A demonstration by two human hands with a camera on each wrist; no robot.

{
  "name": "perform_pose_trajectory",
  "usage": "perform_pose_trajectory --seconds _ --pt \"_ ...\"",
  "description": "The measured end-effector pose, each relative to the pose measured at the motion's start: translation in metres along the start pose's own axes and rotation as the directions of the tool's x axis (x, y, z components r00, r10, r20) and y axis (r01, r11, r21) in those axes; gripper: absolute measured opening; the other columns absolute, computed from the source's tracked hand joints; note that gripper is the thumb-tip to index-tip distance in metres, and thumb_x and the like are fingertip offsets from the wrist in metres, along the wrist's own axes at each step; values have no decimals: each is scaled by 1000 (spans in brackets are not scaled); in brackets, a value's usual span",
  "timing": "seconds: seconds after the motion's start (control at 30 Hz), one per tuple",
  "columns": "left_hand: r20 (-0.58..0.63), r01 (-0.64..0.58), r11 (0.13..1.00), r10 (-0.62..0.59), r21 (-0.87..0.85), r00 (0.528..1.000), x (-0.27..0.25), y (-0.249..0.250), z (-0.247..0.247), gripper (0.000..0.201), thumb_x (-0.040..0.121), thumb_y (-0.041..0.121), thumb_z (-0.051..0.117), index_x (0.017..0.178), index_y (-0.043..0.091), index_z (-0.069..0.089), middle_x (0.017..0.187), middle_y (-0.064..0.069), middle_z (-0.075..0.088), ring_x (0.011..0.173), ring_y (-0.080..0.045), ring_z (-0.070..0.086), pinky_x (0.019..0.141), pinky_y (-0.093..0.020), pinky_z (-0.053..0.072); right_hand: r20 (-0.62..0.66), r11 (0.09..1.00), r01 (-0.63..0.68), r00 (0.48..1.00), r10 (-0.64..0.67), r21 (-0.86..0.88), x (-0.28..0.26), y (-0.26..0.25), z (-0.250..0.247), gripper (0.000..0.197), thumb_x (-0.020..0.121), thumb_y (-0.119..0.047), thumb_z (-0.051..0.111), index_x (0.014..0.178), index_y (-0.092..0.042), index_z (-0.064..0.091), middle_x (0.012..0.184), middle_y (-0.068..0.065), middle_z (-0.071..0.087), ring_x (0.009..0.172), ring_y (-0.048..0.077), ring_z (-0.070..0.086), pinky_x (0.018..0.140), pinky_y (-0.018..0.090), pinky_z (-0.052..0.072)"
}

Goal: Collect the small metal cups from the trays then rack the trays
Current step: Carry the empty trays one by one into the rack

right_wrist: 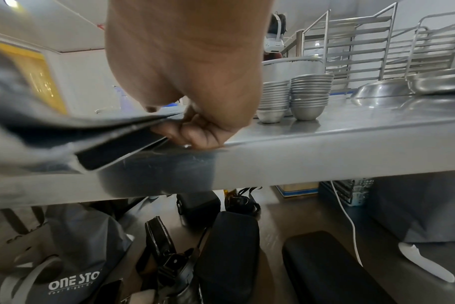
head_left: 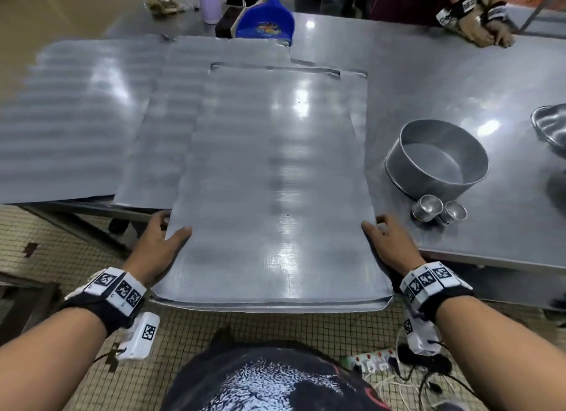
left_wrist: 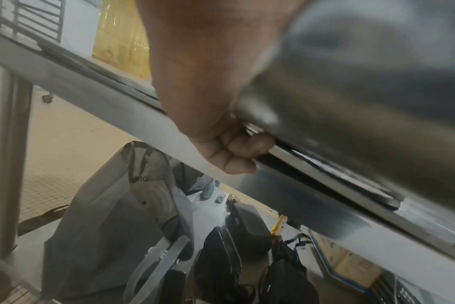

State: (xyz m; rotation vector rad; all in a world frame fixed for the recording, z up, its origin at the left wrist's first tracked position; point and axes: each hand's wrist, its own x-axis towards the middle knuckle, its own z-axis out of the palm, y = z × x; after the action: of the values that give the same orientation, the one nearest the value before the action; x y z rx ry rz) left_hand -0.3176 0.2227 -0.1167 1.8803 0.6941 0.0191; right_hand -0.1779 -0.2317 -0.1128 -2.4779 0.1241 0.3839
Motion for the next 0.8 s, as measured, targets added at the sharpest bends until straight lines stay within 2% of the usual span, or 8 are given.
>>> perform_pose_trajectory --seconds 0.1,0.2,0.37,0.53,0.63,0.7,0.73,0.8 --pt "-61 26 999 -29 -47 998 6 13 8 43 94 27 68 129 20 45 109 5 58 107 -20 58 84 -28 46 0 999 -24 1000 24 46 4 -1 1 42 94 -51 56 117 -15 52 112 10 63 99 26 56 83 33 38" --pt "-94 -6 999 10 49 996 6 16 9 46 94 28 68 131 8 51 113 -6 62 105 -23 60 87 -32 45 -40 990 -27 999 33 140 2 -2 6 40 93 -52 59 110 -17 54 105 7 65 98 29 61 78 33 39" --pt "-91 -24 1000 26 16 995 2 23 -1 43 92 32 71 124 10 55 105 -6 67 97 -24 67 88 -40 54 -107 976 -6 994 30 219 -8 -11 -2 36 92 -46 65 108 -15 56 105 7 62 95 24 55 81 32 38" --pt "-89 2 999 -7 -51 996 7 42 -7 34 94 30 68 118 8 55 104 -7 67 94 -23 65 82 -34 51 -81 965 22 997 0 263 6 -17 -26 59 80 -67 62 100 -11 67 92 6 70 89 26 65 84 38 48" --pt "-47 29 998 -32 -61 998 9 52 -13 58 85 45 73 122 3 56 112 -13 69 100 -28 68 90 -43 55 -49 960 9 999 5 279 9 -24 -34 70 69 -84 55 84 -16 61 83 3 62 81 23 57 80 39 46" --pt "-30 12 1000 -13 -28 999 14 53 -19 81 68 65 71 121 4 62 115 -13 71 103 -29 69 94 -48 55 -63 968 41 998 -26 249 6 -29 -38 61 77 -73 59 94 -14 64 94 4 68 88 24 63 87 38 51" --pt "-31 -1 1000 1 -6 1000 9 59 -19 82 69 66 70 122 4 62 118 -11 70 103 -27 68 94 -44 55 -65 969 59 997 -45 241 4 -31 -40 53 83 -63 61 95 -12 66 95 4 69 89 23 64 86 35 52" --pt "-42 -25 999 24 -20 999 4 67 -16 56 89 44 70 126 3 59 119 -6 63 97 -22 62 82 -25 52 -81 966 72 995 -54 248 -6 -37 -48 31 93 -44 65 80 -16 62 82 -5 65 74 10 60 67 19 48"
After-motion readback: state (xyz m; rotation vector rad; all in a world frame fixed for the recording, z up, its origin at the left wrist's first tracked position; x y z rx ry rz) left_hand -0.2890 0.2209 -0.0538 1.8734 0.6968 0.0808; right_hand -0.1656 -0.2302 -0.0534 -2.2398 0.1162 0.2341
